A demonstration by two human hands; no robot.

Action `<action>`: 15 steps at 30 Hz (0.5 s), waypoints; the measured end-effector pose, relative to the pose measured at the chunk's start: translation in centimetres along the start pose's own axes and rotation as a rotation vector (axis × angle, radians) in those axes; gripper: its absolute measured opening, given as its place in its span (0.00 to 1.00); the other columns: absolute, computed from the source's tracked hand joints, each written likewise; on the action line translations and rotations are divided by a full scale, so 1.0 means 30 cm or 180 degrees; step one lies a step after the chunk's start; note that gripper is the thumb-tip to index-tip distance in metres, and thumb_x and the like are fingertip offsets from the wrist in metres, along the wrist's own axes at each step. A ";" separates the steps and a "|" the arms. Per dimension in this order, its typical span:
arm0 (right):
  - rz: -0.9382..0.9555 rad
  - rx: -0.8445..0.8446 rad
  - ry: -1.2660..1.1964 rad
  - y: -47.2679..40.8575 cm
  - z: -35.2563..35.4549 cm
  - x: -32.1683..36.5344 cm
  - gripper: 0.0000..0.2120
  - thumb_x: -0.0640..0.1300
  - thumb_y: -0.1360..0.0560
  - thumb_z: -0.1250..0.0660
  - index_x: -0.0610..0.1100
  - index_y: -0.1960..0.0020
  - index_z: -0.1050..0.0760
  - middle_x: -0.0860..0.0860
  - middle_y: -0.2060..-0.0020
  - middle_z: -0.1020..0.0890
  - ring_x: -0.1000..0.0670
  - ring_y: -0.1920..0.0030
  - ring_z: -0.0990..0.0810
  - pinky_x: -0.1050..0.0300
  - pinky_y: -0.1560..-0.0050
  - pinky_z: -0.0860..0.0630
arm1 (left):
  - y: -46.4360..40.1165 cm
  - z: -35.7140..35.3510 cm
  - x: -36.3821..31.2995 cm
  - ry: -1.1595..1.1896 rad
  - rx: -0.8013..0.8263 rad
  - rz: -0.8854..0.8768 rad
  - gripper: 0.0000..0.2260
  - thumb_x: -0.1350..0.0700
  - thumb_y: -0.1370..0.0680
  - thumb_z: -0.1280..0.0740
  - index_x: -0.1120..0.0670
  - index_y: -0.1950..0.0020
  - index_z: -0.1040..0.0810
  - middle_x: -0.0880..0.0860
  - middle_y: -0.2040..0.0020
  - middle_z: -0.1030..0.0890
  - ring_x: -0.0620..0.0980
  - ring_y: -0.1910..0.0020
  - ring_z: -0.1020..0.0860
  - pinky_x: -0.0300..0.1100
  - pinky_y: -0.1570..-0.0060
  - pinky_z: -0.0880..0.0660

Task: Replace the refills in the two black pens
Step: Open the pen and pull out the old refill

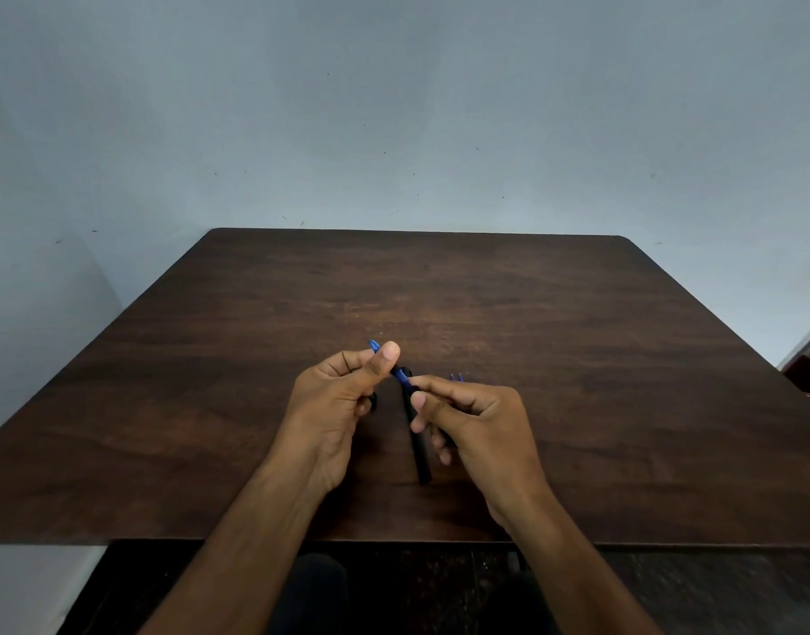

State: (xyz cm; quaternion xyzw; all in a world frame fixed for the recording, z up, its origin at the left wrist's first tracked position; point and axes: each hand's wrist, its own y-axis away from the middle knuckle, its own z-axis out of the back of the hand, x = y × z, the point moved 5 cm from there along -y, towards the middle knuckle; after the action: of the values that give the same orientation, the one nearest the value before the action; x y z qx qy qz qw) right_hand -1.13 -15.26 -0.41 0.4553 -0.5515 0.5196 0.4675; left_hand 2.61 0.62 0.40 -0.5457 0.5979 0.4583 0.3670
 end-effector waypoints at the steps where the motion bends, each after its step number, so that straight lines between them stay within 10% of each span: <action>1: -0.0011 -0.0010 -0.0032 -0.001 -0.001 0.001 0.07 0.42 0.24 0.27 0.51 0.47 0.14 0.44 0.66 0.14 0.52 0.71 0.24 0.58 0.71 0.27 | -0.001 0.000 -0.002 0.0003 0.0003 -0.0012 0.14 0.45 0.43 0.19 0.51 0.67 0.16 0.44 0.71 0.23 0.41 0.70 0.30 0.37 0.68 0.33; 15: -0.0176 -0.0205 -0.0040 0.002 0.017 0.017 0.08 0.37 0.26 0.27 0.48 0.55 0.12 0.45 0.69 0.16 0.51 0.72 0.24 0.61 0.74 0.27 | -0.040 0.090 -0.066 0.0117 -0.0287 -0.0102 0.16 0.49 0.35 0.23 0.57 0.53 0.15 0.46 0.65 0.18 0.41 0.69 0.31 0.34 0.71 0.35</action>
State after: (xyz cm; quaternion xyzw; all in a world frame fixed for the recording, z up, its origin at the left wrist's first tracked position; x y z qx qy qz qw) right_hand -1.29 -15.77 0.06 0.4583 -0.5581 0.4857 0.4926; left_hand 3.90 3.81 1.25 -0.5794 0.5745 0.4688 0.3383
